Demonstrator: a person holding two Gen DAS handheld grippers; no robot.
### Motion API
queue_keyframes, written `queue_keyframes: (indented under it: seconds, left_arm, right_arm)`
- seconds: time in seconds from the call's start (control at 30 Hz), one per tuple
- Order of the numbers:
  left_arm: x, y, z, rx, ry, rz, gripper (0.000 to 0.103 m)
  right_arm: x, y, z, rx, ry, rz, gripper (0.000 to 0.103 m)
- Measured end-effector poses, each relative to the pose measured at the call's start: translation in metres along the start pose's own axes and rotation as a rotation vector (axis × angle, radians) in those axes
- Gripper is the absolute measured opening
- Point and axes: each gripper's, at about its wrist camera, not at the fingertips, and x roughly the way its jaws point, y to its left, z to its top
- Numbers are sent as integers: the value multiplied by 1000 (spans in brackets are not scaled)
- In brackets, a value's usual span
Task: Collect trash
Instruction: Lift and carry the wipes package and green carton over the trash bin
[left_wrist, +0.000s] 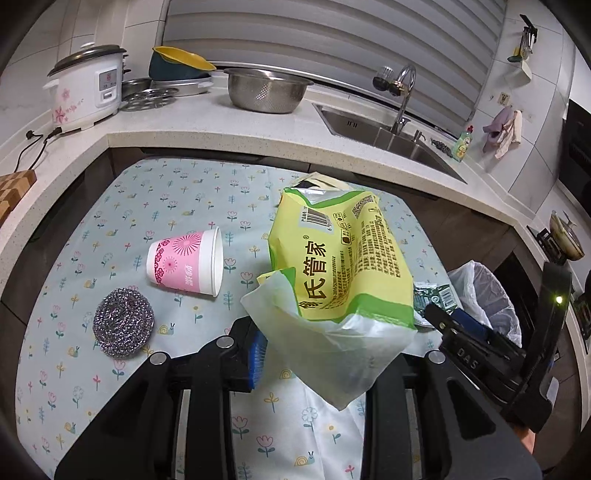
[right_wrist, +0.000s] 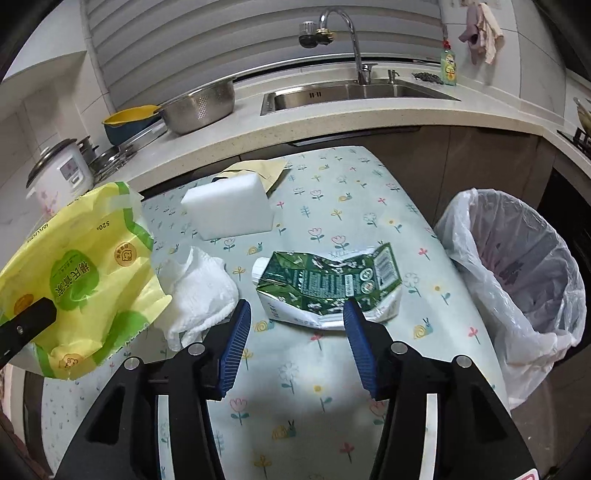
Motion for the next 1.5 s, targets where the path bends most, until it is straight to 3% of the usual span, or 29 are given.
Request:
queue_keyframes:
  seconds: [0.23,0.4,0.53,0.87,1.5]
  left_arm:
    - [21,9,0,-14,33,16,28]
    - [32,10,1,-12,45,16,28]
    - [34,6,3,-10,46,8,28]
    - [14,-14,12,17,0,-23,28]
    - [-9,-114,40,135,-80,-162,28]
  right_arm:
    - [42,8,6,-26,47,-33,52]
    - [49,12,4,-75,23,-63,40]
    - [38,25,2,-170,-16,-95,23]
    - [-1,-10,9,-22,-46,9,23]
    - [-82,-105,39,114,-209,-48,23]
